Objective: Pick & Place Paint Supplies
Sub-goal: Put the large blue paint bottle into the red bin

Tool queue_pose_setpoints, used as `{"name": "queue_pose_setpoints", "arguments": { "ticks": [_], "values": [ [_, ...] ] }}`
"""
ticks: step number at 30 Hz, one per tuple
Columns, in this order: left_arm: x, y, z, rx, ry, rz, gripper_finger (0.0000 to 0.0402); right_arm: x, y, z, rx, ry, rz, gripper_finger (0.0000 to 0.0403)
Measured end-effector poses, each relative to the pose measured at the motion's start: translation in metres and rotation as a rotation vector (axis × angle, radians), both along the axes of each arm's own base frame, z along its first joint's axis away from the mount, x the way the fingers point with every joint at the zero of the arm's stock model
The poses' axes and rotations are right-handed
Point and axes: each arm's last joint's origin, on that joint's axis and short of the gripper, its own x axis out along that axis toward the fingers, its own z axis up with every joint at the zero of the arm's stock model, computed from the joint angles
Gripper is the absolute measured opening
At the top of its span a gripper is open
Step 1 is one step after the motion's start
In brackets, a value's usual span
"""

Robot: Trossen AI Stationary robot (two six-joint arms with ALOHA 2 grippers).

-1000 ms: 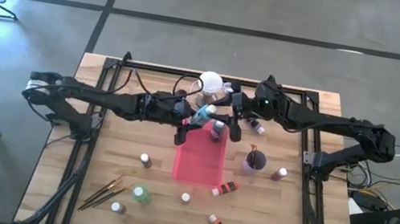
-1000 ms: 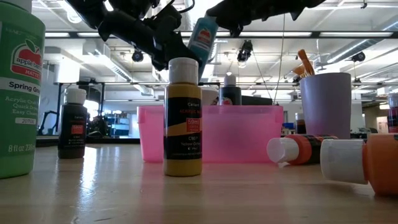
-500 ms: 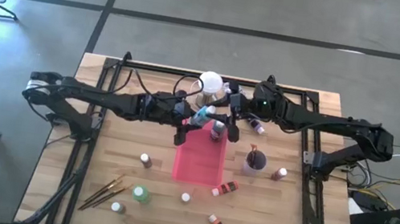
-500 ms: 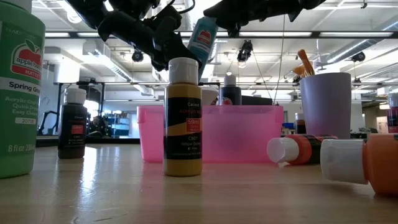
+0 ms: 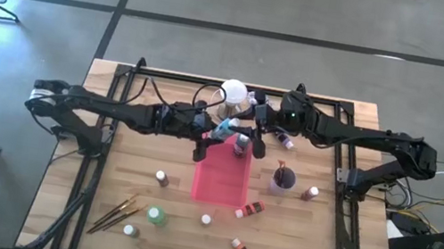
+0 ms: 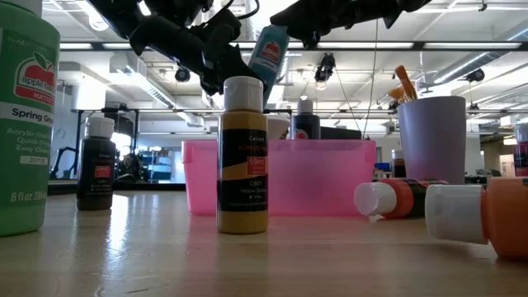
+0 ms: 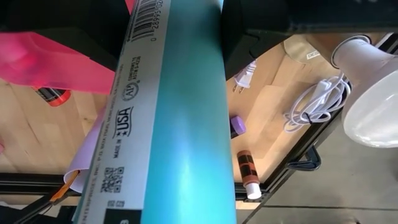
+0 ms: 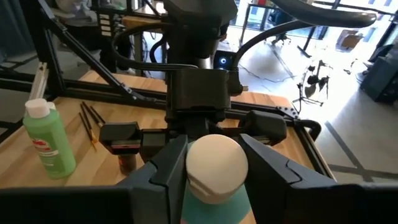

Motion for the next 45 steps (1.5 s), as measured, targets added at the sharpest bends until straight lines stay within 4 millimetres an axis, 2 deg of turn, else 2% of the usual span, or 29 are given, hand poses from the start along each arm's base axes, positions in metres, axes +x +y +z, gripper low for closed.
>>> {"name": "queue_pose_setpoints", "arguments": {
  "ticks": [7,16,20,32,45],
  "values": [
    [-0.001,0.001,-0.002,0.002,0.019,0.052,0.0195,-0.001,0.000,-0.003,0.003,0.031,-0.013,0.0114],
    [-0.003,0.003,-0.001,-0.015,0.026,0.114,0.0310,-0.002,-0.003,-0.012,-0.017,0.116,-0.077,0.0119],
    [-0.004,0.002,-0.002,0.004,0.053,0.100,0.0339,-0.002,-0.002,-0.009,-0.026,0.093,-0.072,0.0115],
    [-0.038,0.000,0.028,0.021,0.040,0.180,0.0339,0.003,-0.003,-0.020,0.001,0.140,-0.074,0.0117],
    [-0.042,0.000,0.027,0.015,0.072,0.210,0.0339,0.023,-0.008,-0.043,0.024,0.214,-0.072,0.0117]
  ]
}}
